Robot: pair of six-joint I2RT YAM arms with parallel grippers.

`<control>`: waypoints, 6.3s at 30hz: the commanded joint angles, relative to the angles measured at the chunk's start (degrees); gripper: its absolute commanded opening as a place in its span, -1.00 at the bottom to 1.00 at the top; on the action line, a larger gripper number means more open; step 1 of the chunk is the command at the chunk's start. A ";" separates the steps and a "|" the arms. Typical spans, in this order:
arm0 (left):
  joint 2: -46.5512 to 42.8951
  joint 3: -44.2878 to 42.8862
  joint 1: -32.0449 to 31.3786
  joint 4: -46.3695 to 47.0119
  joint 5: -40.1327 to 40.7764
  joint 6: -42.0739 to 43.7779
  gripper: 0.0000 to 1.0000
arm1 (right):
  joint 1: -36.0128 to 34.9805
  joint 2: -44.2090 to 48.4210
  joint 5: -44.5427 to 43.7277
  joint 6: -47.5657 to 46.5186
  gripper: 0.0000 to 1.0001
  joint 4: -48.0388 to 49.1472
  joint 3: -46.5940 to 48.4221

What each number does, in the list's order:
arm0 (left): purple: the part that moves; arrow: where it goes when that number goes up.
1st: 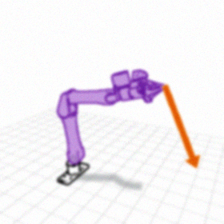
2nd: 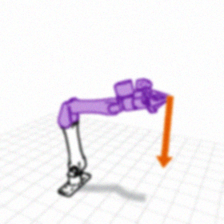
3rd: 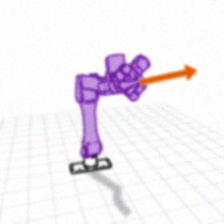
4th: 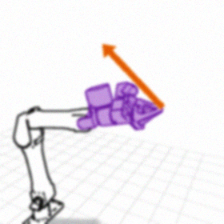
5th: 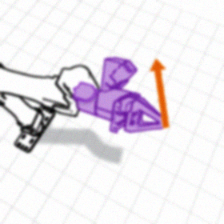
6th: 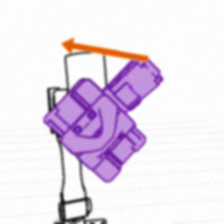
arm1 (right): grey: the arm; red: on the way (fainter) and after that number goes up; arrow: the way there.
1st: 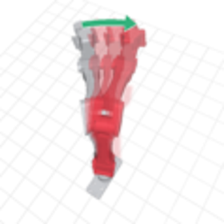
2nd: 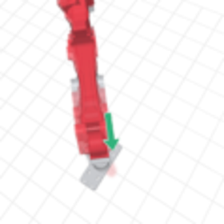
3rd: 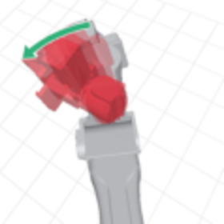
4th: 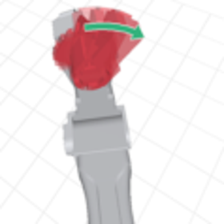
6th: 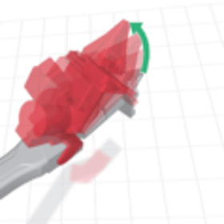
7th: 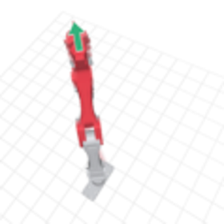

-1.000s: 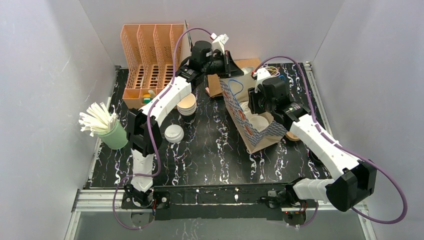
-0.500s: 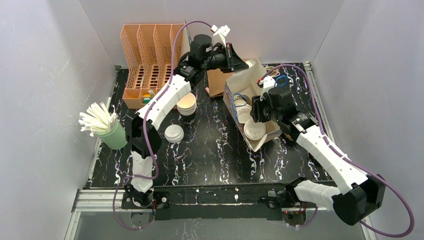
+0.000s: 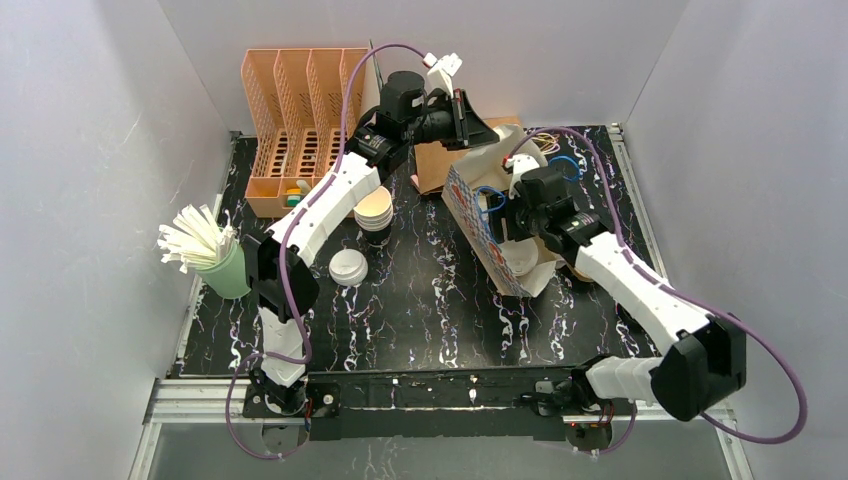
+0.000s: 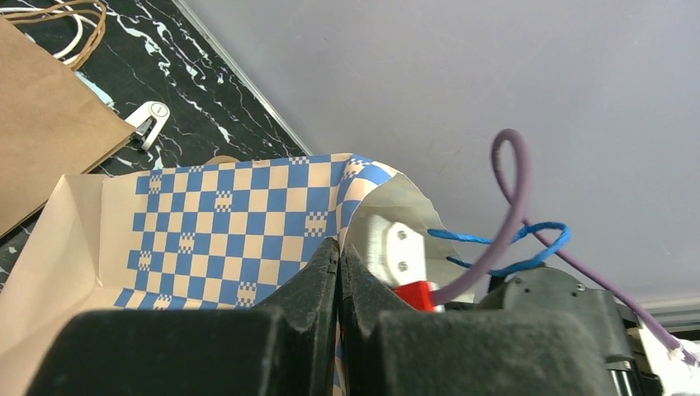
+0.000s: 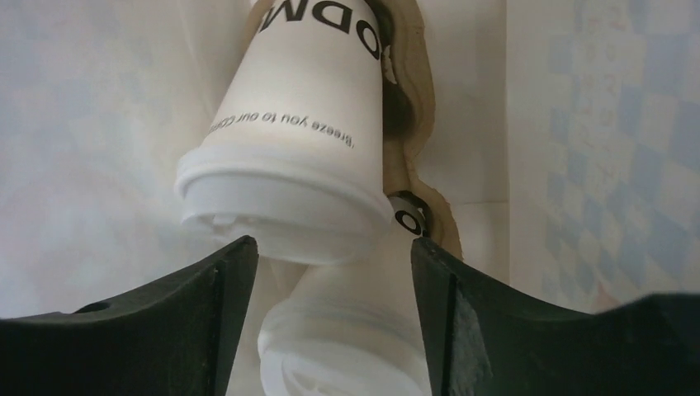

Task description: Pack the takeout coffee

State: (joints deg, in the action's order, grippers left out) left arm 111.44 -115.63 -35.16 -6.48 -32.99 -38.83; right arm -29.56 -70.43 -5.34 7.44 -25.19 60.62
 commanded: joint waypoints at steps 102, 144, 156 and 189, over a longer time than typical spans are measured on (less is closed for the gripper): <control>-3.95 5.99 -0.17 5.17 1.97 -1.78 -1.00 | 11.99 -9.85 22.70 24.55 -0.57 -0.44 12.20; -5.10 15.87 0.88 10.49 5.85 -0.43 -0.95 | 1.48 1.67 -6.08 15.83 -0.72 -9.52 24.95; -10.12 17.40 0.88 6.88 16.18 4.00 0.13 | 1.44 5.44 -8.31 14.68 -0.77 -4.76 30.48; -60.16 36.38 3.08 -34.07 56.91 4.10 0.57 | -27.25 -2.53 17.25 14.88 -0.86 20.61 7.67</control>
State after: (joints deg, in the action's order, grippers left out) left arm 51.77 -81.87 -32.29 -37.23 21.76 -33.26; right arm -54.43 -73.14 16.36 24.62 -14.17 75.22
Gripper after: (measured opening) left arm 0.788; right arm 0.313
